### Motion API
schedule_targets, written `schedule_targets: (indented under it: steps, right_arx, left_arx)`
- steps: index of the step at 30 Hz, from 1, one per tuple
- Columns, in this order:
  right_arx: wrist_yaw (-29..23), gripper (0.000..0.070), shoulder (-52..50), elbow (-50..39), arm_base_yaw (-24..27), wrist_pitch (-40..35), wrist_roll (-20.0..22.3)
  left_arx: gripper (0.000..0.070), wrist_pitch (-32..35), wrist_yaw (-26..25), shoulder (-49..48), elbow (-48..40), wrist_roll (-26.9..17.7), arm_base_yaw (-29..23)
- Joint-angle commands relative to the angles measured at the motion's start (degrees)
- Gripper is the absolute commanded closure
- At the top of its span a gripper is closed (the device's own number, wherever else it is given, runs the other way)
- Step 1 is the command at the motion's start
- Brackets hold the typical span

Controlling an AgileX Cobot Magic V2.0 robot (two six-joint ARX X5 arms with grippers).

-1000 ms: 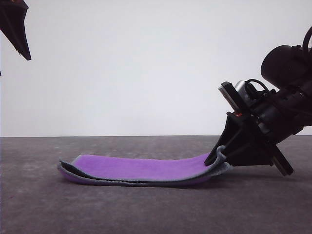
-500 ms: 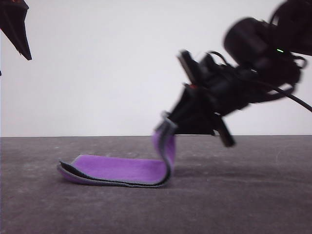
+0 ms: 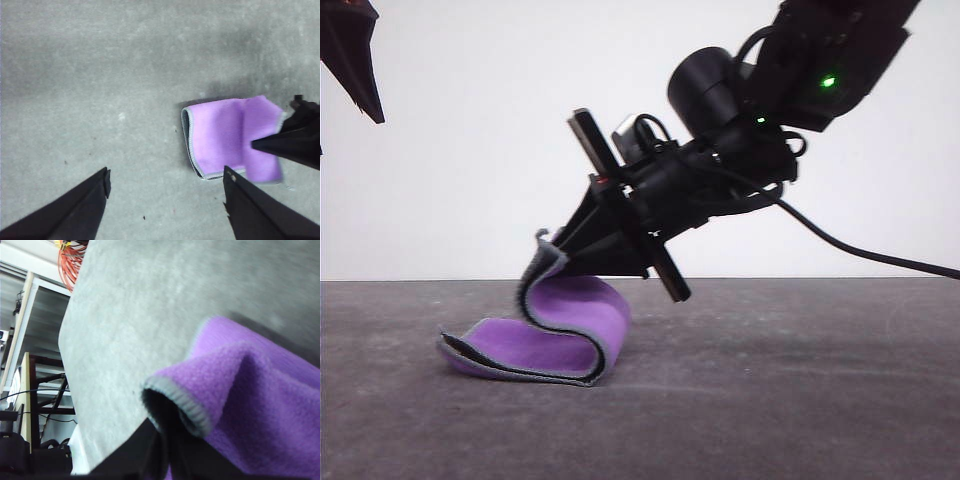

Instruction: Fold clothes

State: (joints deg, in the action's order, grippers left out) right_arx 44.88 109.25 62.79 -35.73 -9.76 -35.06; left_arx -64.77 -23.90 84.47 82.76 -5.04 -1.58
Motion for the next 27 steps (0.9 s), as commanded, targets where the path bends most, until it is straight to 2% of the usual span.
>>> schedule_targets:
  steps: [1, 6, 7, 8, 11, 12, 16, 21, 24, 27]
  right_arx:
    - [0.02, 0.0700, 2.08, 1.74, -0.88, -0.52, -1.17]
    - [0.11, 0.0698, 2.71, 2.55, -1.40, -0.55, -1.41]
    - [0.12, 0.0673, 2.71, 2.55, -1.50, -0.56, -1.40]
    - [0.22, 0.0620, 2.71, 2.55, -1.55, -0.65, -1.39]
    - [0.89, 0.0373, 2.71, 2.55, -1.55, -1.13, -1.39]
    - [1.12, 0.0340, 2.71, 2.55, -1.55, -1.16, -1.39]
    - [1.98, 0.0336, 2.71, 2.55, -1.55, -1.76, -1.02]
    - [3.15, 0.0334, 1.62, 2.57, -1.19, -1.99, 2.38]
    - [1.66, 0.0334, -1.13, 2.57, -0.58, 0.38, 5.80]
    - [-3.28, 0.0334, -5.55, 2.57, 0.45, 6.71, 11.53]
  left_arx:
    - [0.0259, 0.04, -0.09, 0.85, 1.07, 0.13, 0.11]
    - [0.0259, 0.07, -0.09, 0.85, 1.07, 0.04, 0.09]
    - [0.0259, 0.08, -0.09, 0.85, 1.07, 0.03, 0.09]
    - [0.0259, 0.10, -0.09, 0.85, 1.07, 0.01, 0.09]
    - [0.0259, 0.10, -0.09, 0.85, 1.07, -0.02, 0.09]
    - [0.0259, 0.09, -0.11, 0.85, 1.07, -0.02, 0.09]
    - [0.0259, 0.11, -0.09, 0.85, 1.07, -0.07, 0.09]
    - [0.0260, 0.11, -0.09, 0.85, 1.07, -0.31, 0.09]
    - [0.0260, 0.15, -0.09, 0.85, 1.07, -0.54, 0.09]
    - [0.0261, 0.19, -0.09, 0.85, 1.07, -0.94, 0.09]
